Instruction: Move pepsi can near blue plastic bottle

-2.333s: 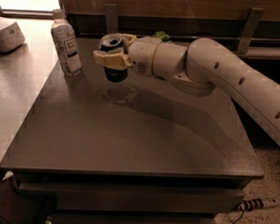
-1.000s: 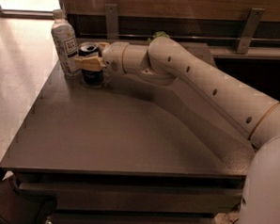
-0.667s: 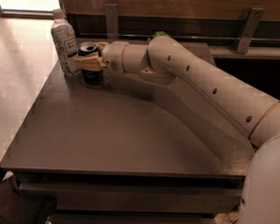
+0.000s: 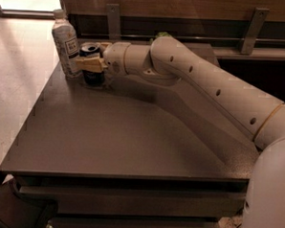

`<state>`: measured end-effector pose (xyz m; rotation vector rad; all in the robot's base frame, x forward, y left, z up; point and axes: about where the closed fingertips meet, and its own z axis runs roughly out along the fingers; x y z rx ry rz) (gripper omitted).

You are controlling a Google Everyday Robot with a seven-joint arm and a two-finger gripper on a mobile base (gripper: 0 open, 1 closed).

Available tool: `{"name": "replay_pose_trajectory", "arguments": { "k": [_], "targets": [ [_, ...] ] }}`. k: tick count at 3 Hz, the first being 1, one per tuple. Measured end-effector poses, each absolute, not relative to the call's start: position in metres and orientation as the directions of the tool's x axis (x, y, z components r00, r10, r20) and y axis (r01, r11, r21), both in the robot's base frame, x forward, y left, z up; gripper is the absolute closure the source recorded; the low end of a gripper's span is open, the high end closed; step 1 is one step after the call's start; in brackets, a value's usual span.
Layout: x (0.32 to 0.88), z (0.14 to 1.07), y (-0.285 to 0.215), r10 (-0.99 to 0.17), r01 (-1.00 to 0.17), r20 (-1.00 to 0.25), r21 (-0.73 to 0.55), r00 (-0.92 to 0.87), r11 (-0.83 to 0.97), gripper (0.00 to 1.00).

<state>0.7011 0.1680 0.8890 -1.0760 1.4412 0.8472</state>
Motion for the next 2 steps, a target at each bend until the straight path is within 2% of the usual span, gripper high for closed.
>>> {"name": "replay_pose_trajectory", "arguments": {
  "k": [1,2],
  "targets": [
    [0.7001,0.889,0.1705,-0.161,-0.942,-0.987,-0.06,0.007,0.33,0.0],
    [0.7,0.889,0.1708,-0.161,-0.942,-0.987,-0.06,0.007,0.329,0.0]
  ]
}}
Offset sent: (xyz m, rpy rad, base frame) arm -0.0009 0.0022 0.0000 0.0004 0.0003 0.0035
